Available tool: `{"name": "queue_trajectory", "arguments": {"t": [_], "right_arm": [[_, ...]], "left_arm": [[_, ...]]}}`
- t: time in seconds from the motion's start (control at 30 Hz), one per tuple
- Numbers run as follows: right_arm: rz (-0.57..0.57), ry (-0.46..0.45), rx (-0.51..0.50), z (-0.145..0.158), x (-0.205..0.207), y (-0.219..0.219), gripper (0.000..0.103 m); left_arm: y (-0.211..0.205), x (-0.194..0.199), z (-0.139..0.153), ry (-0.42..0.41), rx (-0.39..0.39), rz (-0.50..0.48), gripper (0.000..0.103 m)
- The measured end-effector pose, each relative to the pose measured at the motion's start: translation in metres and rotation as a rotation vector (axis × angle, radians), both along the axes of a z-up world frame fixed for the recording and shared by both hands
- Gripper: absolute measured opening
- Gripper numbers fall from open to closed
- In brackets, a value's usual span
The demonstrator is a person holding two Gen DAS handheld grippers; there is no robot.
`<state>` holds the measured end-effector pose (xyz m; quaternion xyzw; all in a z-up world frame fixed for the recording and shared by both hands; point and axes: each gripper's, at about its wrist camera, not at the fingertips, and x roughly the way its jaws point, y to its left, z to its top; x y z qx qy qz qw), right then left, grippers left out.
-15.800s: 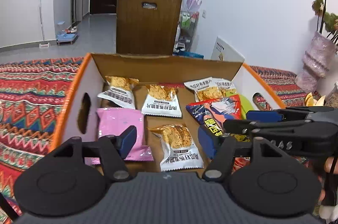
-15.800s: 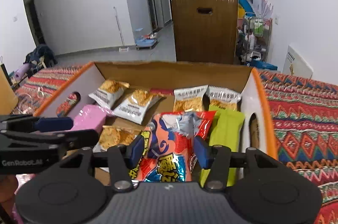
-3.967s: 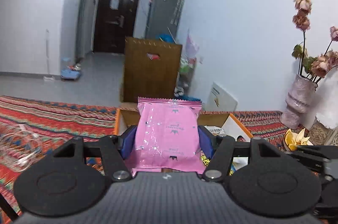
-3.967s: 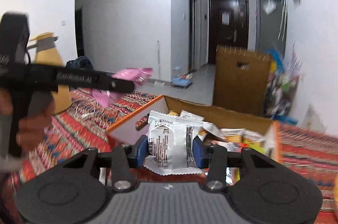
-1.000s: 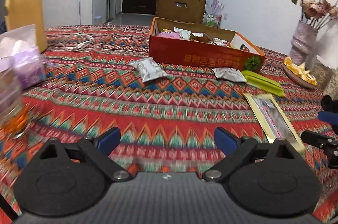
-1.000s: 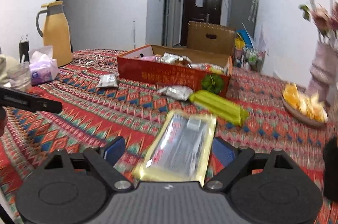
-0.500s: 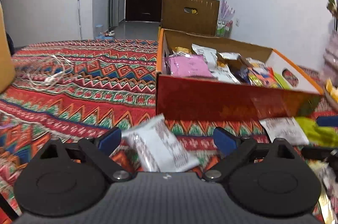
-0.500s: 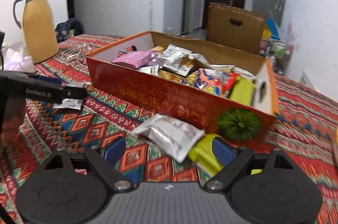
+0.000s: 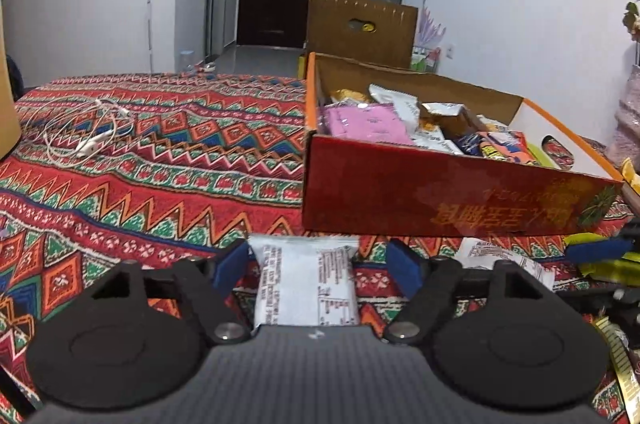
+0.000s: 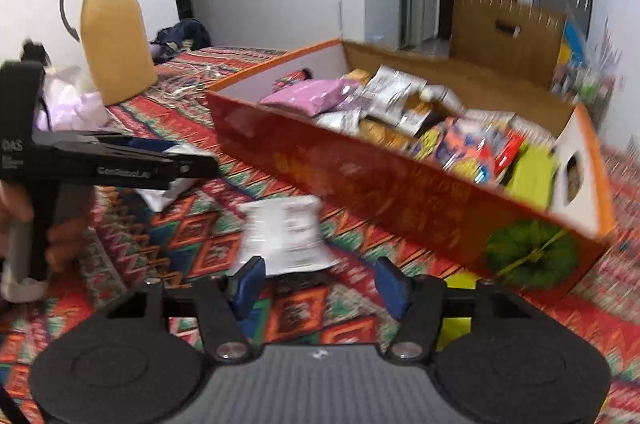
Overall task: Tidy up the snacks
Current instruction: 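Grasp a white packet with the left gripper while the right gripper grasps another, then carry both white packets over the box and lower them inside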
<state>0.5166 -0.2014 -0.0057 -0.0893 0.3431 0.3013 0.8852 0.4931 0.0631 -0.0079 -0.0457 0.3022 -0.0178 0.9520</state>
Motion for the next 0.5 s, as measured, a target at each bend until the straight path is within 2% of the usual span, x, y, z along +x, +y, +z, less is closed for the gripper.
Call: {"name": "queue_trajectory", "arguments": {"t": [0.07, 0.17, 0.27, 0.3, 0.37, 0.4, 0.43, 0.5], "right_arm": [[-0.004, -0.039, 0.017, 0.003, 0.003, -0.001, 0.065], [0.003, 0.002, 0.124, 0.002, 0.014, -0.001, 0.072], [0.025, 0.022, 0.142, 0.000, 0.020, 0.014, 0.072], [0.031, 0.021, 0.140, -0.001, 0.021, 0.020, 0.072], [0.032, 0.042, 0.115, -0.009, 0.023, 0.035, 0.067], [0.026, 0.050, 0.084, -0.013, 0.023, 0.043, 0.049], [0.020, 0.034, 0.054, -0.015, 0.020, 0.047, 0.044], [0.020, 0.017, 0.021, -0.013, 0.012, 0.047, 0.042]], "left_arm": [[0.002, 0.000, 0.000, 0.009, -0.003, 0.002, 0.076], [0.004, -0.002, 0.000, 0.020, 0.006, 0.007, 0.075], [0.002, -0.004, -0.002, 0.033, 0.047, 0.007, 0.058], [0.001, -0.005, -0.002, 0.033, 0.062, 0.000, 0.046], [0.000, -0.007, -0.002, 0.029, 0.075, -0.029, 0.042], [-0.001, -0.008, -0.002, 0.028, 0.074, -0.032, 0.041], [-0.001, -0.009, -0.002, 0.029, 0.081, -0.032, 0.040], [-0.005, -0.013, 0.000, 0.031, 0.108, -0.027, 0.040]]}}
